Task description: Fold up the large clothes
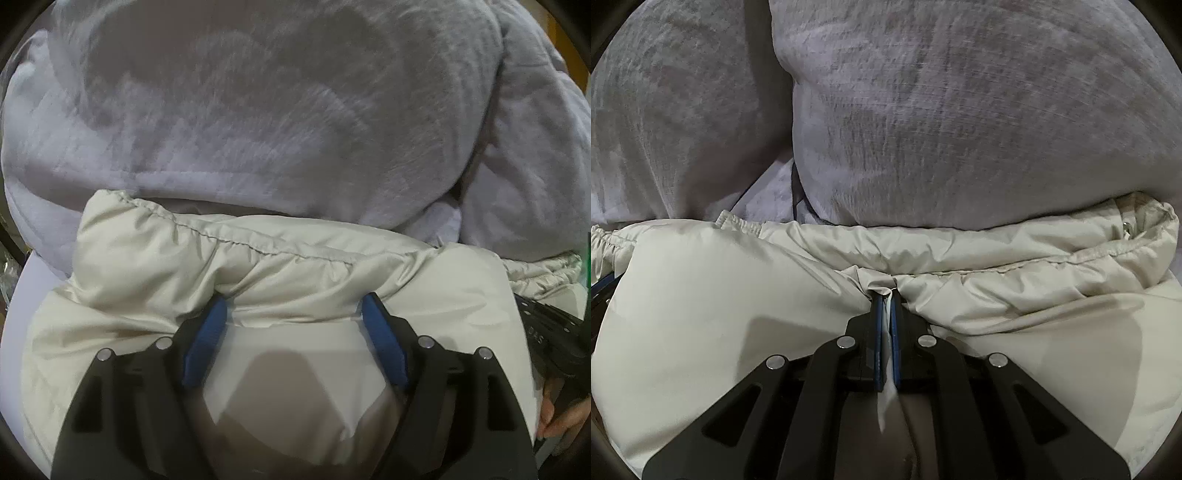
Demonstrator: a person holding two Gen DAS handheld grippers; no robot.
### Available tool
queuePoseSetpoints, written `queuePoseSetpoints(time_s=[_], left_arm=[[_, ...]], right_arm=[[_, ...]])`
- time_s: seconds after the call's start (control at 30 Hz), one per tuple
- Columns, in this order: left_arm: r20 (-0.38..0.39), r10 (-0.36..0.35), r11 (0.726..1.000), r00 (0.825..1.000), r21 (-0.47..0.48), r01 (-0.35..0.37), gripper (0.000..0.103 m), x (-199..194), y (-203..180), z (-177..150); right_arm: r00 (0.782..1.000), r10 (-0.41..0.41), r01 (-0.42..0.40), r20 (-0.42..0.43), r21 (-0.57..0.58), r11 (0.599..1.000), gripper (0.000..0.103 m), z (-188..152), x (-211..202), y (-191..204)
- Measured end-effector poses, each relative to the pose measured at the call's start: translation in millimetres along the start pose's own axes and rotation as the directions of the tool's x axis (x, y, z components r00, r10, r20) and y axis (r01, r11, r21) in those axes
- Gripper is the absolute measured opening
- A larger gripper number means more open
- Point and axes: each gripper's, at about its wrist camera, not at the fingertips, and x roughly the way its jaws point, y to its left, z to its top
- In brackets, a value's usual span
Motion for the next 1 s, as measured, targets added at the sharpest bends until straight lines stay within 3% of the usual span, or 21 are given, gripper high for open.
queuePoseSetpoints(time_s=[0.4, 0.7, 0.77, 0.83, 0.9, 0.93, 1.0], left_arm=[[0.039, 0.009, 1.000, 0.999, -0.013, -0.008, 0.081, 19.3, -1.0, -13.1], [0.023, 0.014, 1.000, 1.000, -0.010, -0.013, 0.081, 42.0, -6.5, -27.9], [0.013, 0.018, 1.000, 1.000, -0.005, -0.018, 0.081, 38.5, -4.7, -18.9], [0.001, 0.023, 1.000, 1.000, -0.002, -0.023, 0.081, 32.8, -4.1, -17.2], [0.005, 0.029, 1.000, 1.000, -0.006, -0.029, 0.081, 24.5, -1.4, -16.6], [0.010, 0.031, 0.999, 0.999, -0.008, -0.031, 0.081, 21.8, -0.2, -14.0], [0.018, 0.035, 0.999, 0.999, -0.014, -0.035, 0.081, 15.4, 3.1, -13.4]], right_arm=[[0.999, -0.017, 0.018, 0.045, -0.009, 1.000, 0.009, 5.9, 14.8, 10.3], [0.999, -0.029, 0.029, 0.043, -0.005, 1.000, 0.014, -4.4, 7.8, 9.5], [0.999, -0.034, 0.034, 0.028, 0.007, 0.999, 0.020, -5.3, 2.5, 10.1], [0.999, -0.031, 0.031, 0.021, 0.022, 0.999, 0.032, -2.9, -8.0, 9.6], [0.999, -0.013, 0.012, 0.039, 0.043, 0.999, 0.060, -4.2, -22.6, 10.1], [0.998, -0.006, 0.003, 0.060, 0.047, 0.999, 0.067, -5.4, -32.3, 11.6], [0.996, 0.013, -0.017, 0.092, 0.045, 0.999, 0.068, -7.9, -47.3, 16.1]])
